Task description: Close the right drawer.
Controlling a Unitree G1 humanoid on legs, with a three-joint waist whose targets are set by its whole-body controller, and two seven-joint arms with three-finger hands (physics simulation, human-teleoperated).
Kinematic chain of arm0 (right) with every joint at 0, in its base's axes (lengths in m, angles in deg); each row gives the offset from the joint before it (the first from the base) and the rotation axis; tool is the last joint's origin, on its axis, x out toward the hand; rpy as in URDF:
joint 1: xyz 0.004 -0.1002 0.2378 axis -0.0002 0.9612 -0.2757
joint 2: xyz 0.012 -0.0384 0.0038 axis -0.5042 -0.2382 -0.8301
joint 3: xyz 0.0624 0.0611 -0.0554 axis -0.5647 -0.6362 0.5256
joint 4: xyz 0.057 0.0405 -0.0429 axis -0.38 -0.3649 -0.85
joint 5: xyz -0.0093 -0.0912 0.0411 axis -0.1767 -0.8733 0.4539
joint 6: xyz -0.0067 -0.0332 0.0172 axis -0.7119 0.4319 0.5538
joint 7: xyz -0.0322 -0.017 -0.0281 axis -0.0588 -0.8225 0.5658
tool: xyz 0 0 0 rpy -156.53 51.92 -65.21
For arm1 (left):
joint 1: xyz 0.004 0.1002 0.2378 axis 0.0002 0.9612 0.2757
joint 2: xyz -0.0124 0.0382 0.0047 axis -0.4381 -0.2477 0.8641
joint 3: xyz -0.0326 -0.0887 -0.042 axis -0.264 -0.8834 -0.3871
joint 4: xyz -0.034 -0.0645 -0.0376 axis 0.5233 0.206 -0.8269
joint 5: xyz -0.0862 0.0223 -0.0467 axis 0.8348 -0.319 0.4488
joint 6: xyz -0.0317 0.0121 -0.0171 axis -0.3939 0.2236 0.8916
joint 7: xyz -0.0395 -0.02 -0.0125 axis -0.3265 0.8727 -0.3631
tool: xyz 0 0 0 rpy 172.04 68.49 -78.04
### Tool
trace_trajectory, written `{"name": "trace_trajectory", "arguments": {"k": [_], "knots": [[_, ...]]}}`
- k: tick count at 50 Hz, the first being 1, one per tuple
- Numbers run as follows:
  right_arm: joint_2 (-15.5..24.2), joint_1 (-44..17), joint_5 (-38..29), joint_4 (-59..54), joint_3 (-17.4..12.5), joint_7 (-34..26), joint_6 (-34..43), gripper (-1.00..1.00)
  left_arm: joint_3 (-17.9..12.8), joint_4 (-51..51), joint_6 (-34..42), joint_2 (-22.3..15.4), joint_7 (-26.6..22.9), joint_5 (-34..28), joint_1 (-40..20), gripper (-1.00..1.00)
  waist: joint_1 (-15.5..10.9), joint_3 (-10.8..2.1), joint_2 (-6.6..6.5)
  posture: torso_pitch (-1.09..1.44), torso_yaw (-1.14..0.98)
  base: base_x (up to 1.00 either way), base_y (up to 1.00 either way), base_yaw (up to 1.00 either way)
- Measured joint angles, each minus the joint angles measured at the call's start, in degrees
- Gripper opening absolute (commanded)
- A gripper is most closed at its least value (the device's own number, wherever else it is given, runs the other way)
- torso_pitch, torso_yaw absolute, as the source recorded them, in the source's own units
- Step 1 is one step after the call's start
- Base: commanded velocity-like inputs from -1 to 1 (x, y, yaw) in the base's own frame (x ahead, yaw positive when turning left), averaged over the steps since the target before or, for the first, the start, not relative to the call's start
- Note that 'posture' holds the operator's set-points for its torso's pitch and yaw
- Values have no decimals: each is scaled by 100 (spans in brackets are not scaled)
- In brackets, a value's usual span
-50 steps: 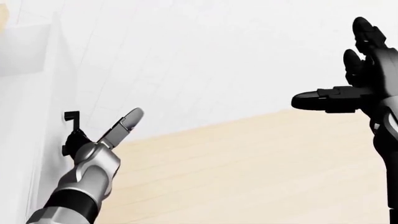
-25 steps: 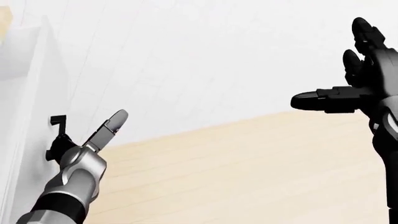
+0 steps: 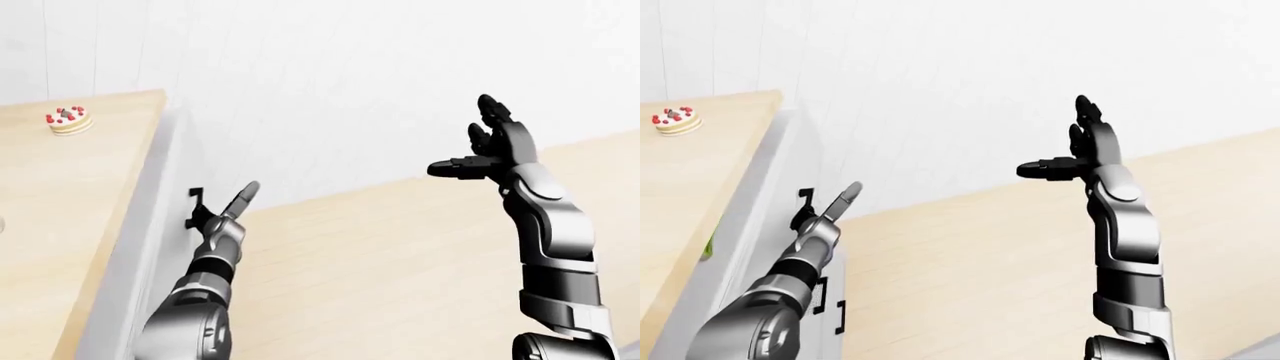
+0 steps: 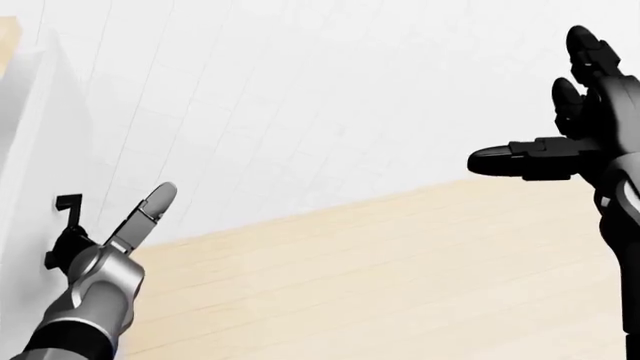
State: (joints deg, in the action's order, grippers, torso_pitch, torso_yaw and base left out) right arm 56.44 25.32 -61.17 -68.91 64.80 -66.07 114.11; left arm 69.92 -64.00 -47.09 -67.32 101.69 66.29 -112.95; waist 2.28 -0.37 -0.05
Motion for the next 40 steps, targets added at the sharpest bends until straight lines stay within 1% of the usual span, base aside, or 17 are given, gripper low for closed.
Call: {"name": "trace_trajectory", "arguments": {"k": [40], "knots": [[9, -16, -6, 46, -9, 15, 47, 100, -157, 79, -89, -482, -205, 362, 329, 100, -1, -18, -92, 0, 0, 0, 0, 0]]}}
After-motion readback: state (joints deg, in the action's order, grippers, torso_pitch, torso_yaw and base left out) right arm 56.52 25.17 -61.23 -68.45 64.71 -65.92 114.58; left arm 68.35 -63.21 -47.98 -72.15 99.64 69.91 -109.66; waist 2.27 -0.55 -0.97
